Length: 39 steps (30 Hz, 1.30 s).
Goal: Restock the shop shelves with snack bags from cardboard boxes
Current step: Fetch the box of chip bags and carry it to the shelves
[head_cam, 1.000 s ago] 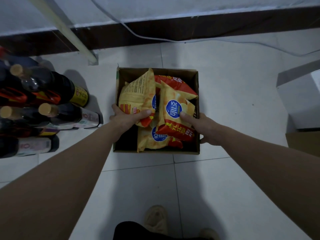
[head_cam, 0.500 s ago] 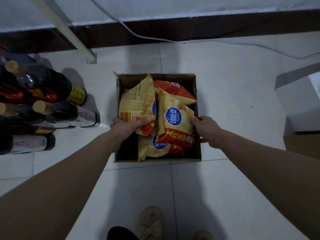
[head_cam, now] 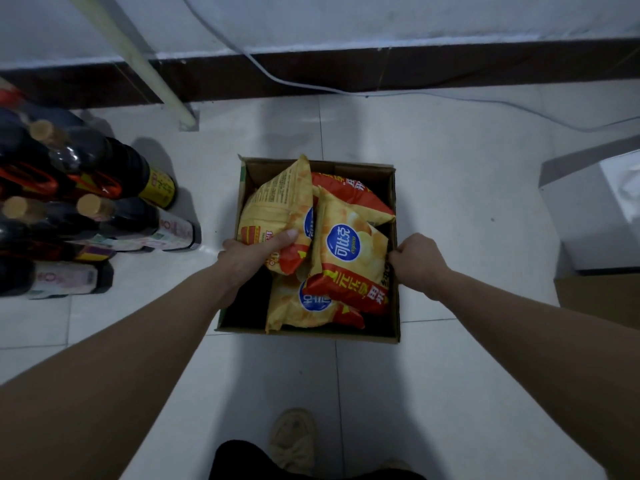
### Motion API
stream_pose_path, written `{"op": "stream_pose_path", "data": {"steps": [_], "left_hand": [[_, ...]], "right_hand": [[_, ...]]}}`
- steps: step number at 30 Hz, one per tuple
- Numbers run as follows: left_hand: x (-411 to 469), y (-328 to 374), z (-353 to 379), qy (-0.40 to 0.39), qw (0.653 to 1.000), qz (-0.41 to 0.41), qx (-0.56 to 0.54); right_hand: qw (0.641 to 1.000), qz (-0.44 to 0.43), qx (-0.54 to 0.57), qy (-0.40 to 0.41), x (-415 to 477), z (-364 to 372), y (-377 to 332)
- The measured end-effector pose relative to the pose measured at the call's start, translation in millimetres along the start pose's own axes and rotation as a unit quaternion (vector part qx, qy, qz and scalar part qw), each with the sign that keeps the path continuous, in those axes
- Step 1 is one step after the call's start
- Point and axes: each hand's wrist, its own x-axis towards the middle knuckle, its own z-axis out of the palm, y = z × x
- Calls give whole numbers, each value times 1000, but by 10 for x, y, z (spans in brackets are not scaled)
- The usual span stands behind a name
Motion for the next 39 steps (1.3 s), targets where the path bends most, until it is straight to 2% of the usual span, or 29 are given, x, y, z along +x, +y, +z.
{"op": "stream_pose_path", "data": {"steps": [7, 11, 14, 22, 25, 31, 35, 39], "left_hand": [[-408, 376, -465, -29, 999, 7, -35], [-1660, 1005, -680, -7, 996, 74, -52], [-2379, 1228, -897, 26, 993, 95, -65], [-4426, 1272, -1734, 37, 985, 133, -101], [-5171, 974, -2079, 34, 977, 165, -131], [-6854, -17, -2601, 145, 947, 160, -239], [-7881, -1092, -2798, 230, 906, 140, -327], [-8830, -2396, -2826, 299, 848, 106, -424]], "right_hand": [[999, -30, 3, 18, -676, -670, -558], [997, -68, -1, 38, -1288, -1234, -1079], [993, -100, -11, 55, -1835, -1637, -1433], [969, -227, -79, 52, -3676, -2522, -2325], [954, -285, -86, 26, -4409, -2632, -2605], [898, -414, -146, -17, -5956, -2320, -3006], [827, -503, -242, -66, -7033, -1691, -3186], [749, -579, -292, -136, -8234, -823, -3172]]}}
